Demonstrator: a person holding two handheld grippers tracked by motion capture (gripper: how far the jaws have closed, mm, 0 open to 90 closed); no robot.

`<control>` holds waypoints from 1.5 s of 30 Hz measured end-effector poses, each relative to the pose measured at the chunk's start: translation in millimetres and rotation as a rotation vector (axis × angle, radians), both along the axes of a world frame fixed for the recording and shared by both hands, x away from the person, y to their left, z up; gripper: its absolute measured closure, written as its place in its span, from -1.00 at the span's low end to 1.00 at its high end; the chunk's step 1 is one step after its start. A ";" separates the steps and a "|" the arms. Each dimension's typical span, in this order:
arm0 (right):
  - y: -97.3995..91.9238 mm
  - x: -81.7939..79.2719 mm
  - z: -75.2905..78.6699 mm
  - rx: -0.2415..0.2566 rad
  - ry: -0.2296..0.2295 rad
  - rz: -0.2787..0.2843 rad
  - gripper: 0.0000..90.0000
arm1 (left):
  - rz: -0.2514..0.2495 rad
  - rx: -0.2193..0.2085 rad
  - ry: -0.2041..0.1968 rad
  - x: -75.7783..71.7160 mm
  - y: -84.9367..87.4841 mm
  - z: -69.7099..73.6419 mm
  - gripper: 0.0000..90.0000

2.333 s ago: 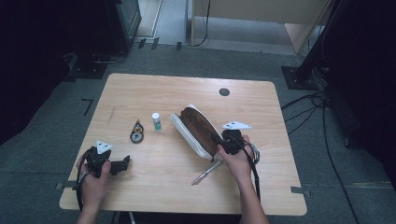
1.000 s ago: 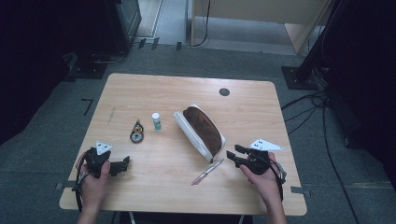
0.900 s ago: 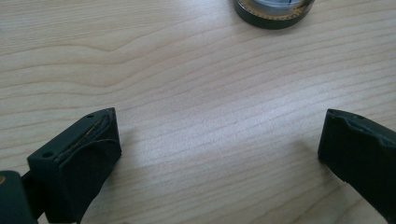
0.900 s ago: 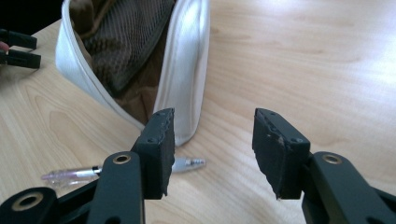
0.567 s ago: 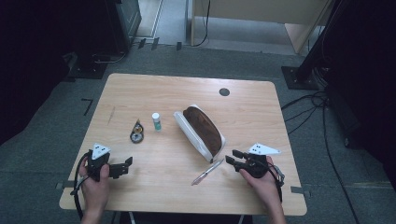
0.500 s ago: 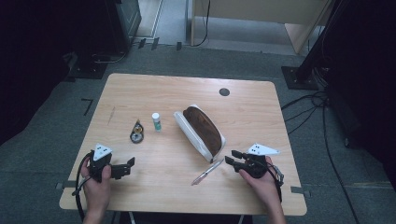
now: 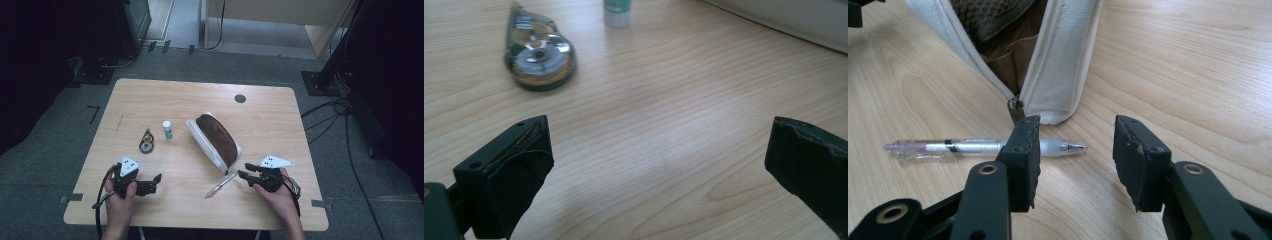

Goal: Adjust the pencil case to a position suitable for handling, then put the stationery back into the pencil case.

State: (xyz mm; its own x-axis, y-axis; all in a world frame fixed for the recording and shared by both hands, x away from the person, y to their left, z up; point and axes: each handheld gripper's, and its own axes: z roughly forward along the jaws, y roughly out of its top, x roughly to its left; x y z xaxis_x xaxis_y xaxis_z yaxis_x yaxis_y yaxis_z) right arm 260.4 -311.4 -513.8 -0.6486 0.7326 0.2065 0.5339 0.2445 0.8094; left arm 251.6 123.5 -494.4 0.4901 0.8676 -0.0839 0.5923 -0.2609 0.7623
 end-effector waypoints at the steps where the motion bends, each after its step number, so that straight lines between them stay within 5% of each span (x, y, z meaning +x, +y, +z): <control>1: 0.6 0.3 -0.3 -0.007 -0.001 0.008 0.18 | -0.008 0.002 0.002 -0.3 -3.0 -0.7 -1.00; 7: 3.0 1.6 0.7 -0.018 0.000 0.036 0.13 | -0.062 0.011 0.014 -0.5 -21.6 -3.6 -1.00; 14: 3.7 7.0 1.2 -0.036 0.007 0.057 0.13 | -0.149 -0.028 0.019 -0.5 -43.9 -5.0 -1.00; 20: 3.7 12.1 -3.2 -0.042 0.028 0.074 0.14 | -0.285 0.062 0.018 -6.0 -88.0 -9.6 -0.98; 23: 5.5 14.1 -7.0 -0.064 0.033 0.080 0.15 | -0.321 0.066 0.008 -9.8 -100.8 -12.3 -0.65; 30: 8.1 16.9 -8.6 -0.048 0.021 0.109 0.14 | -0.449 0.058 0.017 -20.4 -123.5 -15.7 -0.51; 36: 10.5 14.9 -7.9 -0.029 0.010 0.160 0.09 | -0.545 0.046 0.004 -29.7 -136.0 -16.0 -0.21; 40: 11.5 14.4 -7.7 -0.023 0.002 0.187 0.10 | -0.549 0.091 0.024 -28.5 -139.1 -18.2 0.08; 45: 13.8 13.0 -6.6 -0.034 -0.043 0.187 0.09 | -0.551 0.090 0.037 -26.9 -137.2 -18.1 0.39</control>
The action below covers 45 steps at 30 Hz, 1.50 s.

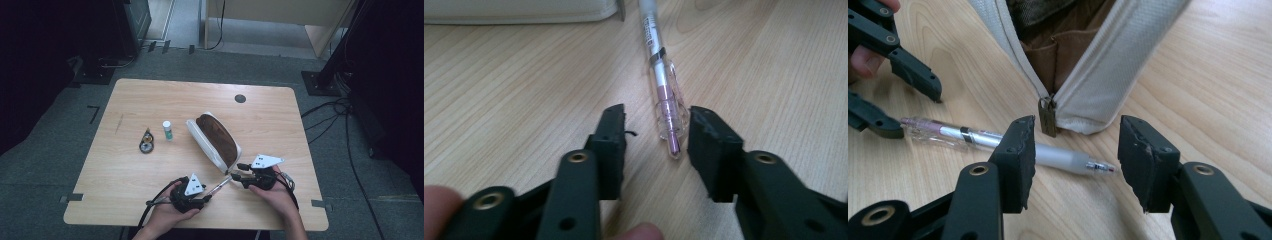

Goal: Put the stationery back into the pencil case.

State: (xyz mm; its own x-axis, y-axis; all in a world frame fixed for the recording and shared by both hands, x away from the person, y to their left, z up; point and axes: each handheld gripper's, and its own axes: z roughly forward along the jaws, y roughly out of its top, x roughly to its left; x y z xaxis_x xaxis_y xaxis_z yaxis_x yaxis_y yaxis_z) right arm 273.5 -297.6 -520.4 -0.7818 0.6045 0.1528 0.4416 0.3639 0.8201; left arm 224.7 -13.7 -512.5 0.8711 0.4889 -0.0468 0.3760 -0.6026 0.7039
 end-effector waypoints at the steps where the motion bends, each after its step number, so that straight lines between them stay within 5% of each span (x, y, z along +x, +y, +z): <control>1: 0.0 0.0 0.0 0.000 0.000 0.000 0.09 | 0.000 0.000 0.000 0.0 0.0 0.0 0.45; 9: 0.7 -2.1 -0.9 -0.011 0.035 0.045 0.08 | 0.028 0.003 0.017 8.8 10.6 1.2 0.67; 13: 5.2 -9.8 -2.0 -0.071 0.046 0.092 0.16 | 0.089 -0.005 0.014 14.0 16.5 0.8 0.58; 15: 8.0 -17.2 -2.1 -0.100 0.016 0.113 0.45 | 0.114 -0.011 0.013 16.4 19.9 0.6 0.45; 18: 7.9 -22.5 -1.8 -0.112 -0.003 0.120 0.52 | 0.145 -0.038 0.019 20.0 28.4 1.8 0.29; 24: 3.8 -29.9 1.5 -0.114 -0.038 0.142 0.74 | 0.229 -0.084 0.021 29.9 60.8 7.5 0.13; 29: 1.8 -30.1 1.6 -0.109 -0.035 0.163 0.75 | 0.283 -0.093 0.022 36.9 85.3 10.2 0.06; 37: 1.2 -28.1 -1.1 -0.121 -0.061 0.199 0.70 | 0.435 -0.114 0.000 45.2 148.7 11.1 -0.13; 45: 3.2 -21.5 -2.0 -0.142 -0.042 0.190 0.77 | 0.530 -0.105 -0.031 46.7 184.8 6.3 -0.26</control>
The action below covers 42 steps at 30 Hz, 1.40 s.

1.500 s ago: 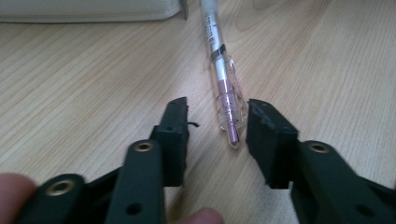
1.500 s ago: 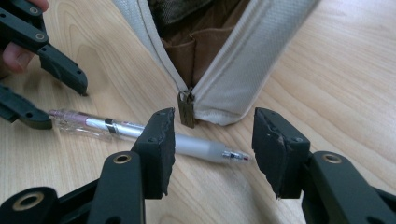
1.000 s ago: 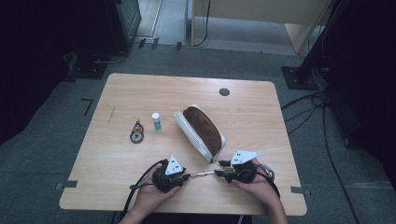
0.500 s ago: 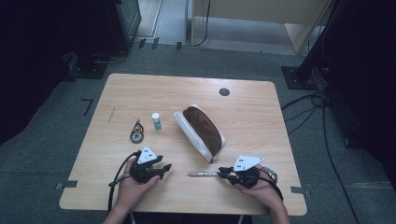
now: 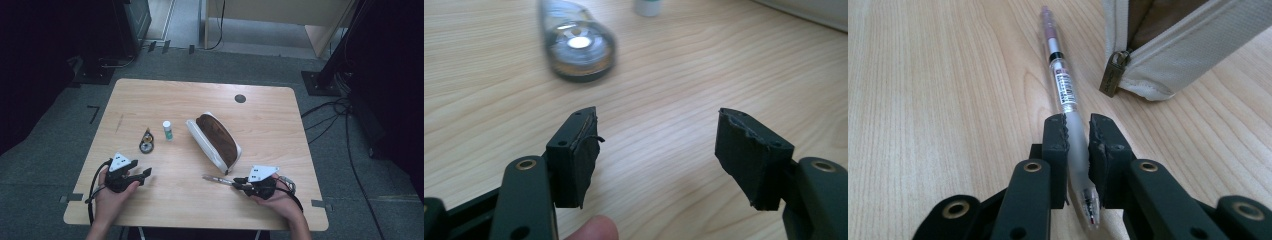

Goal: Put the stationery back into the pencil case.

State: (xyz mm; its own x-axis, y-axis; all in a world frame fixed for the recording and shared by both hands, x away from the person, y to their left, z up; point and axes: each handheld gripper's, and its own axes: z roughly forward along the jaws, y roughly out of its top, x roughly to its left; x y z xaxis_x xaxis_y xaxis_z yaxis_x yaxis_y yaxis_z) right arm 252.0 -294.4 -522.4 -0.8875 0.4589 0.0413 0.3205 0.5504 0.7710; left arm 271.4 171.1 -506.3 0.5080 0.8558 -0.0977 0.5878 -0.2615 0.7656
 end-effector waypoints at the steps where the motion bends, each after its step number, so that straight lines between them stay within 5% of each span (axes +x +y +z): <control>1: -0.1 -0.2 0.0 -0.004 -0.013 0.005 0.79 | 0.011 -0.003 -0.002 -0.2 2.9 -0.7 -0.28; 12: 2.4 -7.2 4.5 -0.002 -0.017 0.002 0.81 | 0.038 0.031 0.007 0.2 6.3 -8.7 -0.39; 20: 2.1 -18.1 16.8 0.079 -0.026 -0.024 0.81 | 0.052 0.047 0.033 1.8 3.8 -10.6 -0.45; 29: 11.5 -31.8 42.5 0.147 -0.044 -0.040 0.81 | 0.069 0.132 0.023 1.0 -3.5 -11.3 -0.59; 42: 24.9 -32.8 87.1 0.208 -0.111 -0.118 0.81 | 0.083 0.136 0.026 1.7 -3.9 -11.5 -0.65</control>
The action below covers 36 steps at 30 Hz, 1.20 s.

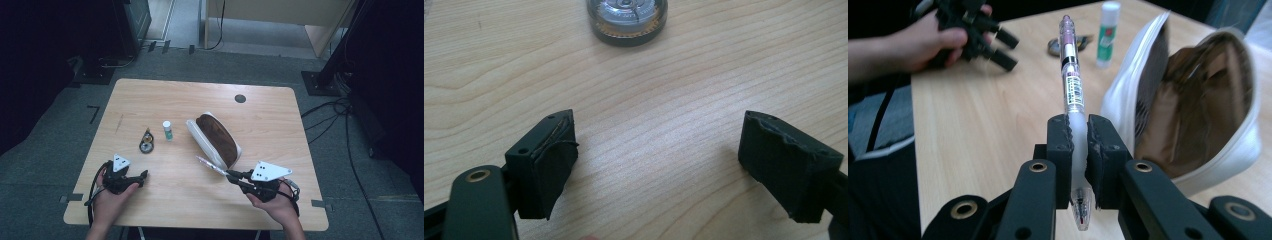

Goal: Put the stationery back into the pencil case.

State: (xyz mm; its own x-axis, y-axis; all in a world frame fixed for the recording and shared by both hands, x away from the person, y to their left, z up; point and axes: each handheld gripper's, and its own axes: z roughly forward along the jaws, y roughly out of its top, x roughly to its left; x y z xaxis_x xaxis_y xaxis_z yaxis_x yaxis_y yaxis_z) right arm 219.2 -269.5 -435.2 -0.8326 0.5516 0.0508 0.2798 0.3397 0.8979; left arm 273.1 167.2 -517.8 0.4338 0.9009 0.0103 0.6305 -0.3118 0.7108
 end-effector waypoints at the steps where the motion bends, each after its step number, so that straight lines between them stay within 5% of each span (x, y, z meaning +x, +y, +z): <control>1: 0.0 0.0 0.0 0.000 0.000 0.000 0.81 | 0.000 0.000 0.000 0.0 0.0 0.0 -0.65; 10: 2.1 11.5 22.8 0.062 -0.011 -0.146 0.81 | 0.003 -0.001 0.000 0.2 -0.1 0.0 -0.65; 22: 1.6 27.3 36.0 0.113 -0.040 -0.258 0.81 | 0.003 -0.001 0.001 0.2 -0.1 0.0 -0.65; 32: 9.7 47.5 31.1 0.106 -0.024 -0.359 0.81 | 0.003 -0.001 0.000 0.2 -0.2 -0.1 -0.65; 36: 17.8 62.5 17.9 0.095 0.024 -0.383 0.81 | 0.003 -0.002 0.000 0.2 -0.2 -0.1 -0.65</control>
